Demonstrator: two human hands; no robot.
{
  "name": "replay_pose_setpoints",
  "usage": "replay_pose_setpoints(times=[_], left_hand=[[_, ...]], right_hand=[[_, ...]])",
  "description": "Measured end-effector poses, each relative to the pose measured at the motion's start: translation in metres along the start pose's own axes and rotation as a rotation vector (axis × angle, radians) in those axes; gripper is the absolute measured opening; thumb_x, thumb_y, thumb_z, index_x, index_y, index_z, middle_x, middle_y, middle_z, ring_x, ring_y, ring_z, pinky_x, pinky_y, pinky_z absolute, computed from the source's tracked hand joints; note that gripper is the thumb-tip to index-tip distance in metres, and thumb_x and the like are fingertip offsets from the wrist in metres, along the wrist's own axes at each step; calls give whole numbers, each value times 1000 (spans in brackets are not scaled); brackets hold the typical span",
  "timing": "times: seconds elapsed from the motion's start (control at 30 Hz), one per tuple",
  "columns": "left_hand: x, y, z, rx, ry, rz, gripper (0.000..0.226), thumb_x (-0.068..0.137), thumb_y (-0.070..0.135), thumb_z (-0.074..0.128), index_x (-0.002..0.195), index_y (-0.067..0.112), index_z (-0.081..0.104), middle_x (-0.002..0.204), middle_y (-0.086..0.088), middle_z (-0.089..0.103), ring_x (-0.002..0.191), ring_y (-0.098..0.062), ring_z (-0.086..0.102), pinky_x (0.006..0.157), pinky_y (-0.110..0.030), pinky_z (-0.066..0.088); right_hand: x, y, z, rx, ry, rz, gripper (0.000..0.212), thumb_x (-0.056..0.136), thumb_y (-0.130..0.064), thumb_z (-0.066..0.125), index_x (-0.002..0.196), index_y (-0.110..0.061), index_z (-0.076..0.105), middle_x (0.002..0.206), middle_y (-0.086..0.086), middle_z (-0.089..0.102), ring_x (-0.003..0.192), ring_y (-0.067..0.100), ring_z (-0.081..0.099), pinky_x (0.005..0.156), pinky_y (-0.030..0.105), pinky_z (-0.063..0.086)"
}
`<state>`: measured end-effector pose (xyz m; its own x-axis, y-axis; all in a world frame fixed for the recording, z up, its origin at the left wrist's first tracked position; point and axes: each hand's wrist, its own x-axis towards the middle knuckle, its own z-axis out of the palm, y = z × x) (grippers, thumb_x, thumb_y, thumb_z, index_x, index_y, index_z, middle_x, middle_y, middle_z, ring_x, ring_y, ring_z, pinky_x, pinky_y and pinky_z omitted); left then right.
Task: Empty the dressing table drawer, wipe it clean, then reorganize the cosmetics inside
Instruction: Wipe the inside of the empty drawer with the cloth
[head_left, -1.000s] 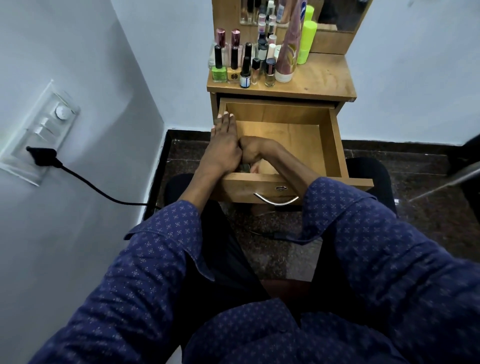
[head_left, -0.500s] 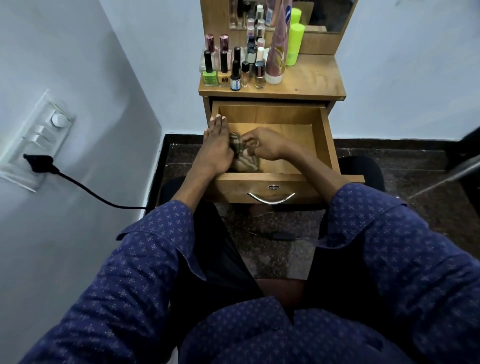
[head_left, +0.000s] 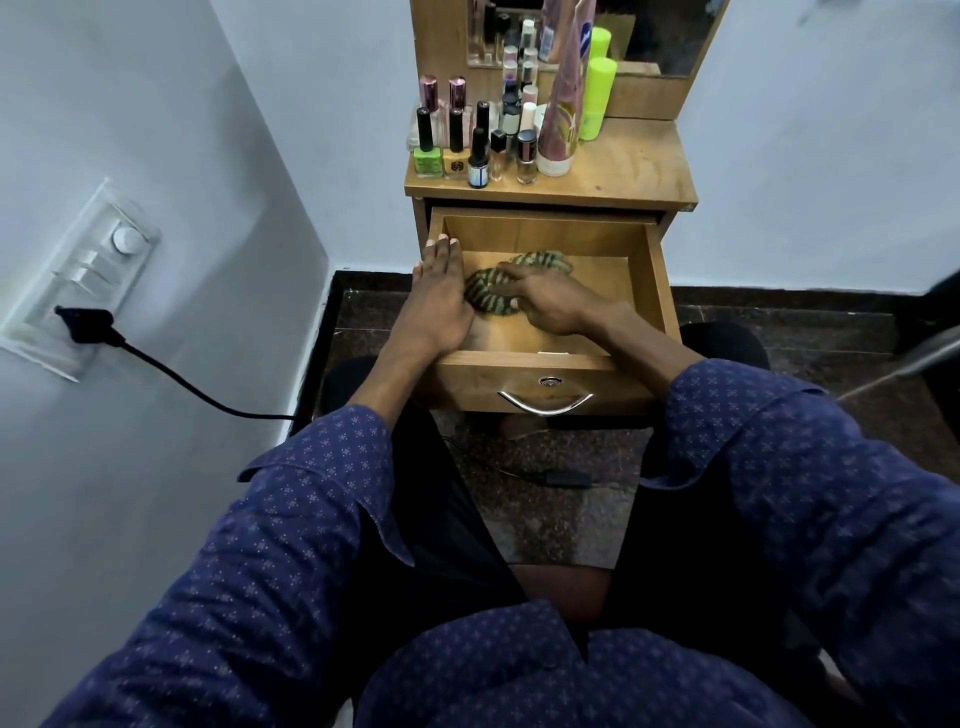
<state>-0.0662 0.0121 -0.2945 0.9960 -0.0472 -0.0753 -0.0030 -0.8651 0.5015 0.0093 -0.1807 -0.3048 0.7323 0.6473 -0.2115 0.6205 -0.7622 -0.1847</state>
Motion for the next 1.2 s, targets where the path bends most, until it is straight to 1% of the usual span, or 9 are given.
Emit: replay_pose_setpoints(times=[0.1,0.2,0.37,0.5,0.73,0.87,0.97,1.1,1.2], left_hand=[[0,1,0,1,3,-10,76,102,2,40,167,3,-1,175,-15,-7,162,-27,-12,130,-40,-6],[-2,2,-1,-3,9,-8,75,102,2,39,167,3,0,175,-15,-6,162,-27,-11,129,-39,-6],[-4,2,-3,20,-24,-19,81,99,2,43,166,2,-2,175,-16,-9,162,-28,-13,130,-39,-6],[-3,2,-3,53,-24,2,82,101,5,46,166,2,-4,175,-16,-11,162,-29,-14,130,-40,-5],[-3,3,0,84,-29,7,79,102,6,41,165,1,-6,174,-18,-13,161,-31,-15,130,-42,-6],[-2,0,0,68,-24,2,76,104,6,39,166,2,-6,174,-17,-13,161,-31,-16,130,-42,-7],[-1,-1,1,33,-10,2,76,105,6,40,166,2,-5,175,-16,-13,161,-29,-16,129,-40,-8],[0,-2,2,-11,-3,0,75,105,3,39,166,2,-5,175,-16,-11,162,-28,-15,129,-39,-8],[3,-2,3,-10,1,-5,80,101,1,42,166,1,-5,175,-17,-10,162,-29,-13,131,-41,-7]], right_hand=[[1,-21,-1,-17,-10,-193,24,96,-14,63,116,-16,75,139,11,58,131,31,53,109,50,45],[-2,-39,0,0,-76,-316,9,92,-17,72,100,-12,76,120,8,61,113,25,56,96,36,49],[15,-23,-10,66,99,42,36,86,-28,79,118,-23,64,115,-4,63,103,18,61,83,34,52],[4,0,-18,245,253,351,27,95,-21,73,120,-16,63,112,-2,67,95,15,68,81,36,62],[-27,3,2,171,-124,-21,27,85,-21,83,109,-31,79,107,-3,59,98,17,57,78,33,49],[-42,37,-13,243,41,328,30,87,-17,81,112,-20,64,118,4,65,108,22,64,82,35,53],[-39,41,-13,23,302,547,22,93,-15,76,110,-3,67,118,18,68,102,32,69,84,43,59],[-4,0,-10,1,367,510,13,100,-18,66,103,-5,69,104,4,66,88,17,63,73,31,50],[33,-40,-5,-21,367,453,15,99,-17,65,107,-7,73,125,11,65,103,26,66,74,37,50]])
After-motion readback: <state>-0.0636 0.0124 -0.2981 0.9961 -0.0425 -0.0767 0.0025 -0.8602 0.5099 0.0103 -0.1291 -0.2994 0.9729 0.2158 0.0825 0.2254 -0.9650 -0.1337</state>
